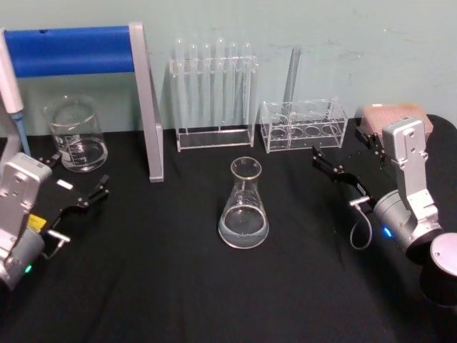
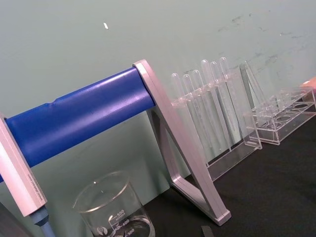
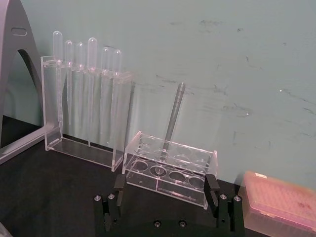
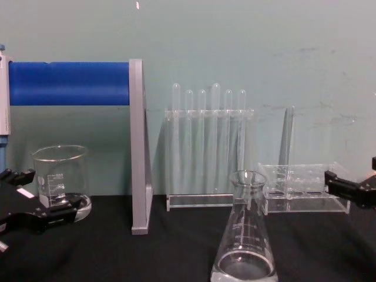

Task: Grasp the erlenmeyer flask with one hand, shake it three times, then place it back.

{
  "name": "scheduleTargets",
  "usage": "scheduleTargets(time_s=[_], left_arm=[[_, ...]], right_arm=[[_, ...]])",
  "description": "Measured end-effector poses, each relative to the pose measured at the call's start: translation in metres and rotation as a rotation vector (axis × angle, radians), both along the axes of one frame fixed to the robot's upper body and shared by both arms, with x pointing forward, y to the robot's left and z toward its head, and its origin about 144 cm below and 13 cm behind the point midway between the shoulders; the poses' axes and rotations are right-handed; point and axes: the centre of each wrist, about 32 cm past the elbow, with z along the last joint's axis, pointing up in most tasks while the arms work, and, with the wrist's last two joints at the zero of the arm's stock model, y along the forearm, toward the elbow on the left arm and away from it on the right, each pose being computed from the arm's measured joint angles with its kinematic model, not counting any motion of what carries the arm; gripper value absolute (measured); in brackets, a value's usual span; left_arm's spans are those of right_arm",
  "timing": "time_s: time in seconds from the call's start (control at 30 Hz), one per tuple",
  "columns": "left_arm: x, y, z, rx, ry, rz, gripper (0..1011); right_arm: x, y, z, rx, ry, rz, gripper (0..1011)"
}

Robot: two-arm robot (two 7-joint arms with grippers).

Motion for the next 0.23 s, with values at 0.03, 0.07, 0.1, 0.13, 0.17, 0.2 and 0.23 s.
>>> scheduleTargets(time_s=[0.03,0.07,0.1,0.13,0.17,0.2,0.23], left_arm=[[0.0,0.0,0.0,0.0,0.0,0.0,1001],[0.0,0.0,0.0,0.0,0.0,0.0,1001],[0.0,0.0,0.0,0.0,0.0,0.0,1001],[0.0,0.0,0.0,0.0,0.0,0.0,1001],[0.0,0.0,0.0,0.0,0.0,0.0,1001],[0.0,0.0,0.0,0.0,0.0,0.0,1001],[0.0,0.0,0.0,0.0,0.0,0.0,1001]], right_arm=[[0.0,0.0,0.0,0.0,0.0,0.0,1000],[0.0,0.0,0.0,0.0,0.0,0.0,1000],[0.0,0.0,0.0,0.0,0.0,0.0,1000],[0.0,0.0,0.0,0.0,0.0,0.0,1000],[0.0,0.0,0.0,0.0,0.0,0.0,1000],[0.0,0.0,0.0,0.0,0.0,0.0,1000],[0.0,0.0,0.0,0.0,0.0,0.0,1000]])
